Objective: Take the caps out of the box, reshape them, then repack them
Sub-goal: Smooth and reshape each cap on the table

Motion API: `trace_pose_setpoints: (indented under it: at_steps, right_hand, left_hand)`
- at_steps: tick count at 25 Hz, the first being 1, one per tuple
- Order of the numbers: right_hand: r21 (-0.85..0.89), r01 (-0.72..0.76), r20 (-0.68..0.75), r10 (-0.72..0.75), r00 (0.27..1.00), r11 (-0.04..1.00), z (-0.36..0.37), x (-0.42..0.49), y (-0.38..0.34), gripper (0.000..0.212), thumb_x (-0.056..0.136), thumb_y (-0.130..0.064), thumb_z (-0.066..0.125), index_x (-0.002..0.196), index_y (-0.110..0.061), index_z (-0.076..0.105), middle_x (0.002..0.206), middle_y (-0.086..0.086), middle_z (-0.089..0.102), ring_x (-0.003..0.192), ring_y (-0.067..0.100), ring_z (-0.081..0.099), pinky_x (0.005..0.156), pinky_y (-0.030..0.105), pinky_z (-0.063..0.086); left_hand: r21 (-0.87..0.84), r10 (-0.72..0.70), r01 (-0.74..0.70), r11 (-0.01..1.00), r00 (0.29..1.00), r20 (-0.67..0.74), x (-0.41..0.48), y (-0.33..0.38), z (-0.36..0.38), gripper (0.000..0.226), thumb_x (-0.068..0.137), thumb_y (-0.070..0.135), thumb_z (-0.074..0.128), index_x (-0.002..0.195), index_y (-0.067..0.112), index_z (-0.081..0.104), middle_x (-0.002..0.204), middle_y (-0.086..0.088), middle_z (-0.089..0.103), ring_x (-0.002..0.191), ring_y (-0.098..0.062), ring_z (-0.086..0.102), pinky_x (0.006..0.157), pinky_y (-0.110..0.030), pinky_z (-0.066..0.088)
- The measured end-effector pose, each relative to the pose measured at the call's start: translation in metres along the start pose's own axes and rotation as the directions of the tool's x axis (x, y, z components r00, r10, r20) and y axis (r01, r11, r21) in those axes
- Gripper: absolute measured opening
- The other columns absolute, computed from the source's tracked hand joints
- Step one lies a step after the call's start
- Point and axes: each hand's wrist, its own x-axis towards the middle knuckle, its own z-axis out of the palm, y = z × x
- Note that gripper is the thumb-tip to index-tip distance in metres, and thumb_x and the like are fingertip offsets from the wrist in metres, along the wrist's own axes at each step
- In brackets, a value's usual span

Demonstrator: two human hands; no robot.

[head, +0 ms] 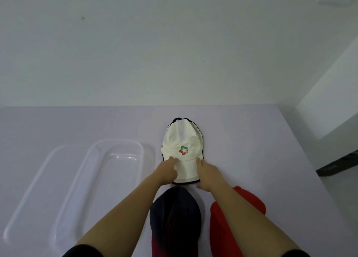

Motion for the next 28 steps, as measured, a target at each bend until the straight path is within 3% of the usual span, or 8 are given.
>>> trace_pose_setpoints:
  at_steps: [5, 8, 12, 14, 17, 20, 23, 28]
  right_hand:
    - [-0.168, 0.089, -0.163, -0.117, 0.980, 0.982, 0.005, 0.012, 0.004, 0.062, 0.076, -0.032, 0.040, 0.122, 0.007, 0.054, 0.088, 0.016, 0.066, 0.062, 0.024, 0.061, 0.059, 0.030, 0.049]
    - [-0.161, 0.116, -0.265, -0.156, 0.952, 0.980, 0.000, 0.013, -0.002, 0.056, 0.068, -0.034, 0.037, 0.098, -0.001, 0.070, 0.060, 0.004, 0.064, 0.043, 0.014, 0.054, 0.044, 0.022, 0.044]
    - [0.061, 0.056, -0.280, -0.037, 0.959, 0.997, -0.023, 0.005, -0.020, 0.049, 0.074, -0.008, 0.060, 0.122, 0.000, 0.053, 0.110, 0.021, 0.063, 0.085, 0.031, 0.064, 0.072, 0.035, 0.050]
    - [0.133, -0.021, -0.275, 0.058, 0.960, 0.991, -0.027, 0.007, -0.021, 0.069, 0.083, -0.007, 0.059, 0.142, -0.002, 0.025, 0.148, 0.026, 0.028, 0.118, 0.036, 0.050, 0.092, 0.039, 0.045]
    - [0.181, -0.043, -0.245, 0.087, 0.966, 0.983, -0.032, 0.006, -0.029, 0.068, 0.096, -0.008, 0.040, 0.148, -0.004, -0.003, 0.157, 0.022, 0.002, 0.142, 0.033, 0.021, 0.105, 0.040, 0.038]
    - [0.201, -0.004, -0.276, 0.060, 0.959, 0.980, -0.035, -0.003, -0.039, 0.068, 0.099, -0.010, 0.036, 0.147, -0.004, -0.011, 0.157, 0.021, -0.004, 0.146, 0.032, 0.009, 0.108, 0.039, 0.036]
    - [0.430, 0.054, -0.295, 0.084, 0.952, 0.901, -0.035, -0.015, -0.045, 0.069, 0.098, -0.013, 0.038, 0.148, -0.012, -0.009, 0.158, 0.018, 0.004, 0.136, 0.032, 0.033, 0.103, 0.040, 0.041]
    - [0.743, 0.092, -0.232, 0.126, 0.965, 0.663, -0.028, -0.030, -0.052, 0.061, 0.099, -0.024, 0.032, 0.150, -0.029, -0.002, 0.140, 0.009, 0.047, 0.116, 0.021, 0.052, 0.100, 0.030, 0.041]
  left_hand:
    - [0.120, -0.006, 0.001, 0.993, 0.999, 0.041, 0.029, -0.006, 0.004, 0.081, 0.077, 0.029, 0.064, 0.142, 0.011, 0.019, 0.135, -0.011, 0.036, 0.117, -0.029, 0.044, 0.097, -0.039, 0.045]
    - [0.319, 0.005, 0.033, 0.947, 0.993, -0.118, 0.037, -0.003, 0.013, 0.088, 0.077, 0.041, 0.064, 0.145, 0.021, 0.012, 0.133, -0.010, 0.036, 0.118, -0.031, 0.042, 0.096, -0.044, 0.045]
    - [0.373, 0.011, 0.109, 0.922, 0.952, -0.305, 0.035, 0.003, 0.024, 0.071, 0.093, 0.019, 0.049, 0.148, 0.015, 0.005, 0.145, -0.023, 0.025, 0.119, -0.036, 0.042, 0.091, -0.041, 0.049]
    - [0.390, 0.098, 0.074, 0.918, 0.910, -0.402, 0.028, 0.004, 0.029, 0.077, 0.090, 0.016, 0.056, 0.150, 0.012, 0.007, 0.146, -0.029, 0.025, 0.117, -0.040, 0.046, 0.086, -0.039, 0.053]
    - [0.299, 0.108, 0.015, 0.954, 0.915, -0.389, 0.020, -0.001, 0.028, 0.073, 0.094, 0.010, 0.047, 0.149, 0.008, -0.001, 0.152, -0.027, 0.013, 0.132, -0.041, 0.033, 0.098, -0.039, 0.047]
    - [0.080, 0.082, -0.053, 0.995, 0.905, -0.418, 0.011, -0.007, 0.019, 0.072, 0.094, 0.004, 0.043, 0.148, 0.004, -0.005, 0.156, -0.023, 0.004, 0.141, -0.038, 0.021, 0.109, -0.039, 0.035]
    - [0.002, 0.145, -0.167, 0.986, 0.846, -0.513, -0.001, -0.008, 0.018, 0.069, 0.096, 0.011, 0.042, 0.149, 0.005, -0.002, 0.158, -0.019, 0.005, 0.145, -0.033, 0.013, 0.114, -0.042, 0.027]
    - [-0.080, 0.147, -0.241, 0.967, 0.787, -0.599, -0.012, 0.003, 0.030, 0.050, 0.089, 0.063, 0.031, 0.132, 0.040, 0.043, 0.128, 0.006, 0.058, 0.108, -0.004, 0.058, 0.095, -0.025, 0.046]
